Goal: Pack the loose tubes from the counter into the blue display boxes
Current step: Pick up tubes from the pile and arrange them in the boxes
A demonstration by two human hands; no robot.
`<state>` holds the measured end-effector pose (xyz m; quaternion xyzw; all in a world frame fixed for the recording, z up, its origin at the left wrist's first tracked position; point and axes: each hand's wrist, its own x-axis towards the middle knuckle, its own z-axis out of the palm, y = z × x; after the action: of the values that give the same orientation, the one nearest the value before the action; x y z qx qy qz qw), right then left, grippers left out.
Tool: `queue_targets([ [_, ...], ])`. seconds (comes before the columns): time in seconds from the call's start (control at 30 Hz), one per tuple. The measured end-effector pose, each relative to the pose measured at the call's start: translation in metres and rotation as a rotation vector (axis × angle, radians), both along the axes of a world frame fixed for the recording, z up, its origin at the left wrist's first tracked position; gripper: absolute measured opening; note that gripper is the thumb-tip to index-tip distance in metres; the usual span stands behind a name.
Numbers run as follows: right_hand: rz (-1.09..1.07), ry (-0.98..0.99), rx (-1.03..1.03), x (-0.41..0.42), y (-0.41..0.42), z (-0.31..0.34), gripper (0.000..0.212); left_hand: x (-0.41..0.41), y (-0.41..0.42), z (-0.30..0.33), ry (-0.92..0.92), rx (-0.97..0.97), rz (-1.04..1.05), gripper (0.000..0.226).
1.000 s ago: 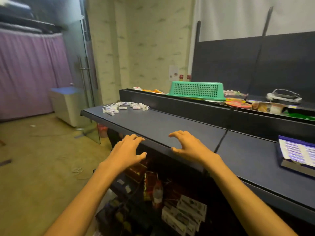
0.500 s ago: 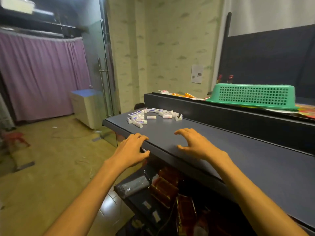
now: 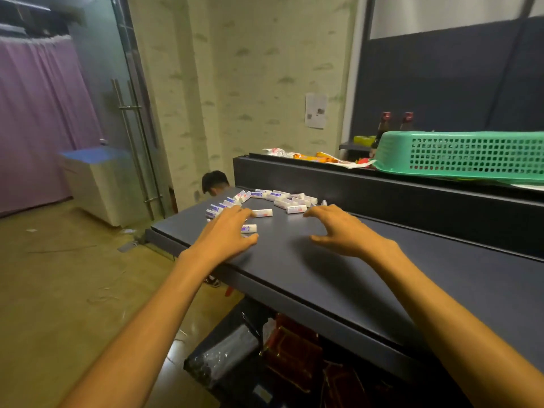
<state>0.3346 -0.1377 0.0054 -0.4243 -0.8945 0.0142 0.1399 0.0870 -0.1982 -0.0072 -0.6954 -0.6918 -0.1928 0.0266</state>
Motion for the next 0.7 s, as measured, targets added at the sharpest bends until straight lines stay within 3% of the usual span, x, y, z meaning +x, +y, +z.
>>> queue_targets([
  [0.4, -0.286, 0.063, -0.046, -0.034, 0.05, -0.009, 0.051, -0.053, 0.139, -0.01, 0.037, -0.093, -0.2, 0.054],
  [0.57, -0.378, 0.067, -0.067, -0.033, 0.058, -0.013, 0.052, -0.055, 0.165, -0.018, 0.056, -0.175, -0.294, 0.038],
  [0.7, -0.413, 0.076, -0.057, -0.029, 0.062, -0.012, 0.05, -0.053, 0.173, -0.017, 0.004, -0.119, -0.369, 0.018],
])
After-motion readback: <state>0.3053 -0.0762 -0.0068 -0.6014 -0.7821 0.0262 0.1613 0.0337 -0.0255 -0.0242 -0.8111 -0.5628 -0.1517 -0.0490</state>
